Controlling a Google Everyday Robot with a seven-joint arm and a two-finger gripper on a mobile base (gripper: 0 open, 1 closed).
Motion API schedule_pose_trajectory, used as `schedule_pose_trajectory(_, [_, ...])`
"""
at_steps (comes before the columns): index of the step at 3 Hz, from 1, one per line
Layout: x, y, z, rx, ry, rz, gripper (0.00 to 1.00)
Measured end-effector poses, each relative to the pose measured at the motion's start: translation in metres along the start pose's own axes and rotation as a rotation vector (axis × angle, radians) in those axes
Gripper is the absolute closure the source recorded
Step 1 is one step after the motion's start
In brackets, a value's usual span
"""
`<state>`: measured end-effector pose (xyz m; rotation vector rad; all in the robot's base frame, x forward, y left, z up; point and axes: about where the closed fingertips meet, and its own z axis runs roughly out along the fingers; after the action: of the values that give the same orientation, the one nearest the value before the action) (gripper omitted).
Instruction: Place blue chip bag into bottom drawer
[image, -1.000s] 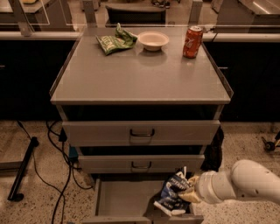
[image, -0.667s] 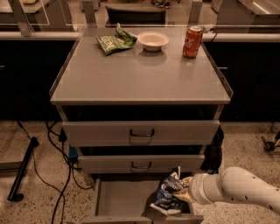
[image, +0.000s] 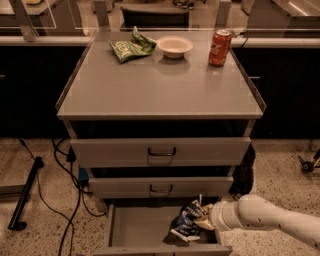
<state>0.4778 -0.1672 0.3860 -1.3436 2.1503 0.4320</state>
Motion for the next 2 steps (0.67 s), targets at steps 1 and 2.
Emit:
schedule_pose_trajectory(1, [0.003, -0.001, 0.007, -0.001, -0.007, 0.011, 1.00])
schedule_pose_trajectory(2, [0.013, -0.001, 0.020, -0.004, 0.005, -0.008, 1.00])
